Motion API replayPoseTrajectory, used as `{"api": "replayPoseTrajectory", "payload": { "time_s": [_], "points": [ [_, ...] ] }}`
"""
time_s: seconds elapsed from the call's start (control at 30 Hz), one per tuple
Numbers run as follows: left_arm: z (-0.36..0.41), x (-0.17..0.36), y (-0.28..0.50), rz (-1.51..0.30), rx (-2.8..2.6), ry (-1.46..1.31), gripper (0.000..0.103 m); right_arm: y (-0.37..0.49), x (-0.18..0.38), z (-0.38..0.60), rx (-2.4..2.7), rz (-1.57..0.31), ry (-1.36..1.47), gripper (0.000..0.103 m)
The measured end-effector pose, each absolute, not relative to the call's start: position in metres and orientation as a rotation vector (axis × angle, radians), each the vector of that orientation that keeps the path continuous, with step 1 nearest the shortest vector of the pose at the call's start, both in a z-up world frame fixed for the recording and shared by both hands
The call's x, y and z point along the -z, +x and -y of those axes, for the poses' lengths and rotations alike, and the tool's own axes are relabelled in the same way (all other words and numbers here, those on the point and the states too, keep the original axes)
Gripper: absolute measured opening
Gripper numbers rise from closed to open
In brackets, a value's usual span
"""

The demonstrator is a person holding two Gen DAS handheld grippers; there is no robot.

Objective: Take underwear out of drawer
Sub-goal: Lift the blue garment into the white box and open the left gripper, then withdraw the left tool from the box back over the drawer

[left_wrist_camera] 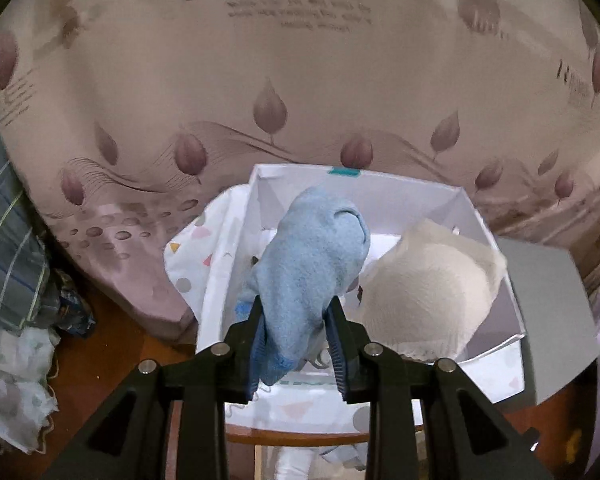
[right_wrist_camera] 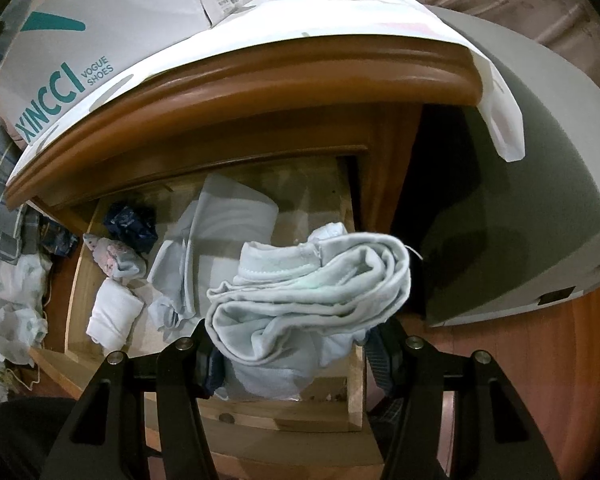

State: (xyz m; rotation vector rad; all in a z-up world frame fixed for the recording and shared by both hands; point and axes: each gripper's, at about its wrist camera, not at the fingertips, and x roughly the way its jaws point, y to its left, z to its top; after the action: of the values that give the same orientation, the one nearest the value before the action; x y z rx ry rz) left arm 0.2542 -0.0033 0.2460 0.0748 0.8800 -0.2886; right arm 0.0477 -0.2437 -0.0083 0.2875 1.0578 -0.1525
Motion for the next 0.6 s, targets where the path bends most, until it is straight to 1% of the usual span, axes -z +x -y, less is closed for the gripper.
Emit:
{"api": "replayPoseTrajectory", "payload": {
  "time_s": [0.17,0.37,0.6],
  "points": [
    [0.019,-0.213,0.271,-0.929,0.266,0.125,0.029,0.048,0.008,0.244,0.152,-1.057,0.289,0.054],
    [0.021,-0.184,0.286,-0.982,0.249,0.111,0.029,0.048,0.009,0.244,0.148,-1.065,0.289,0.054],
    [0.023,-0.175,0.287,-0.985,0.219,0.145,0.032,0.048,0.009,0.243,0.146,-1.060,0.283,0.054]
  ]
}}
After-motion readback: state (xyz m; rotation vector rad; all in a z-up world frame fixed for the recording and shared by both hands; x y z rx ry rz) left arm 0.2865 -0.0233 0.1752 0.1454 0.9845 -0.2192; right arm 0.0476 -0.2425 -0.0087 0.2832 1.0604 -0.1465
